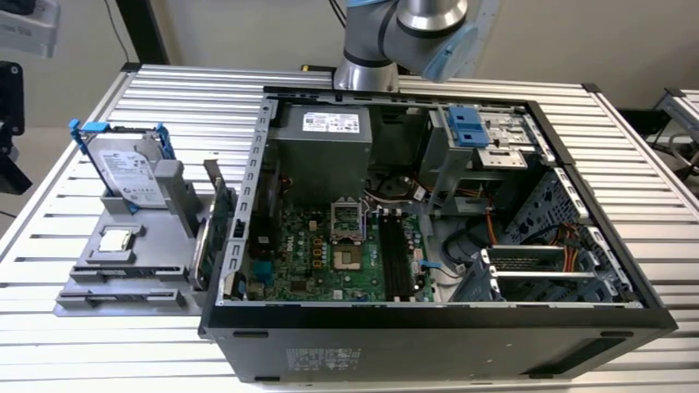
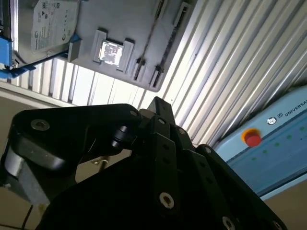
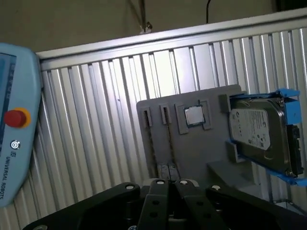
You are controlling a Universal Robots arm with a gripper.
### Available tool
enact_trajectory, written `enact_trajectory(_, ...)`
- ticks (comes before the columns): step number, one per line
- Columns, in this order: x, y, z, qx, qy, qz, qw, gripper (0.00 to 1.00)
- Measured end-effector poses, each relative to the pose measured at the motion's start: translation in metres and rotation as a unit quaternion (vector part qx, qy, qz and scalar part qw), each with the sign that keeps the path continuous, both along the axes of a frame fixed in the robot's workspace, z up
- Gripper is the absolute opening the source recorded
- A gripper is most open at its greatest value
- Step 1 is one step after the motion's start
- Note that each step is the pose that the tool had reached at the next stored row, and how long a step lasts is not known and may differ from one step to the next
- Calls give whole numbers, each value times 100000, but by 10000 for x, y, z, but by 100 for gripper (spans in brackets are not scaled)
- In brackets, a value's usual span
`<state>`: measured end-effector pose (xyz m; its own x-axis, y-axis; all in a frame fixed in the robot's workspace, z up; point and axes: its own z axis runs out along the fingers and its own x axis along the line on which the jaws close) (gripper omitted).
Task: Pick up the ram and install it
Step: 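Pick up the ram and move it above insertion slot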
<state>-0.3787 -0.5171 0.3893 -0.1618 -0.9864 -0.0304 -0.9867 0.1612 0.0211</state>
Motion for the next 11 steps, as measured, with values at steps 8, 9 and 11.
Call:
enact_trajectory(8,1,0,-15,17,-220,6898,99762,0)
enact_trajectory(9,2,0,-14,9,-212,7779,99697,0)
enact_trajectory(11,3,0,-18,20,-229,9425,99555,0)
